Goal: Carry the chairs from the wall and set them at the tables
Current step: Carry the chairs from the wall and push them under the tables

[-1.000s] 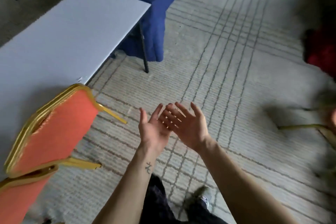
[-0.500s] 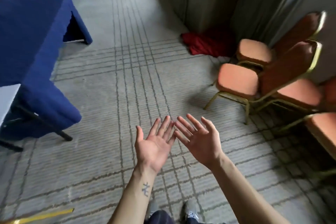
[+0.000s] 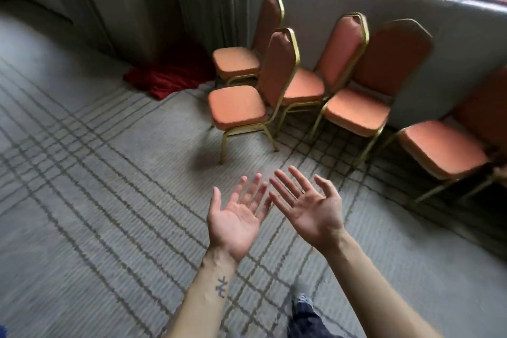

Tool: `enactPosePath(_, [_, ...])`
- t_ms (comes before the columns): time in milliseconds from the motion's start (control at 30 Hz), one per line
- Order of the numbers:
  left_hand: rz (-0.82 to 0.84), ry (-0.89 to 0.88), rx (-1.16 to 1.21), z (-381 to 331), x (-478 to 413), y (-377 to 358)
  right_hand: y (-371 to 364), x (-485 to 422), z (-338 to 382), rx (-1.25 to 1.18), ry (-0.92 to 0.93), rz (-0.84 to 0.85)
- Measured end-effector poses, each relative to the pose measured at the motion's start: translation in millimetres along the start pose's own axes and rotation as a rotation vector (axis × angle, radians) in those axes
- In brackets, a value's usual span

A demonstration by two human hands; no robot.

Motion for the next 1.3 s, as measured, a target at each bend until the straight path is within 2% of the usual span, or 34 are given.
enactPosePath(233, [0.077,0.184,-0.167,88.5,-25.1,-61.8,62.6,36.6,82.0,-0.112,0.193,-0.066])
enactPosePath(633, [0.205,0.417,-0.4,321.1,-92.7,-187.6,201.2,90.4,283.4,-0.243,0.519,-0.192])
enactPosePath(767, [0.242,0.518,-0.448,404.6,-110.5,-218.1,258.9,111.4,341.8,-0.328,0.592,-0.233])
enactPosePath(1033, [0.258,0.653,-0.544,514.4,-140.4,-251.8,344.0,134.0,407.9,-0.471,0.674,-0.338])
enactPosePath(1300, [0.261,0.763,-0.619,637.8,-221.2,-304.4,415.6,115.7,521.8,-0.513,0.764,-0.444])
Point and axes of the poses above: each hand's wrist, its own x-axis away from the middle knuckle, its own y-axis out of the back of the hand, z = x × y, the point moved 5 cm from there along -x, towards the middle knuckle
